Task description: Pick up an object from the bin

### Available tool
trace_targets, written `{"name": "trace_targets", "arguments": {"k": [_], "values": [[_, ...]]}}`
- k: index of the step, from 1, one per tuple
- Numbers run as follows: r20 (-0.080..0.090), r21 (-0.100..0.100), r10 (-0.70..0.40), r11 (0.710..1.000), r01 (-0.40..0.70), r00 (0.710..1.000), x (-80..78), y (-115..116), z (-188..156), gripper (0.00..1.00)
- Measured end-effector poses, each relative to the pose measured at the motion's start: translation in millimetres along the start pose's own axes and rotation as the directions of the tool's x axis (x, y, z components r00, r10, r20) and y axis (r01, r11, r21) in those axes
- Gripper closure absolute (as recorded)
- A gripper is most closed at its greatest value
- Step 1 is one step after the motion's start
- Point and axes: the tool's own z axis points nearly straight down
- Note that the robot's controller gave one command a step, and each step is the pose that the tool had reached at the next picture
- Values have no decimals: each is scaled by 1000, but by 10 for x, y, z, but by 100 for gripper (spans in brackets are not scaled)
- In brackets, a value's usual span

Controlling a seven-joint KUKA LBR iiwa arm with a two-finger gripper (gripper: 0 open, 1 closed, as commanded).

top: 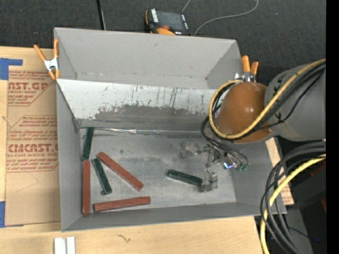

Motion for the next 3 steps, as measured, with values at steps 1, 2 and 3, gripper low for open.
{"name": "trace_targets", "arguments": {"k": [1,2,3], "values": [[-3,-6,22,1000,-22,1000,87,361,4,0],[-1,-5,24,1000,-24,1000,80,339,-4,100],[8,1,-279,960,279,960,-117,594,-1809,100]]}}
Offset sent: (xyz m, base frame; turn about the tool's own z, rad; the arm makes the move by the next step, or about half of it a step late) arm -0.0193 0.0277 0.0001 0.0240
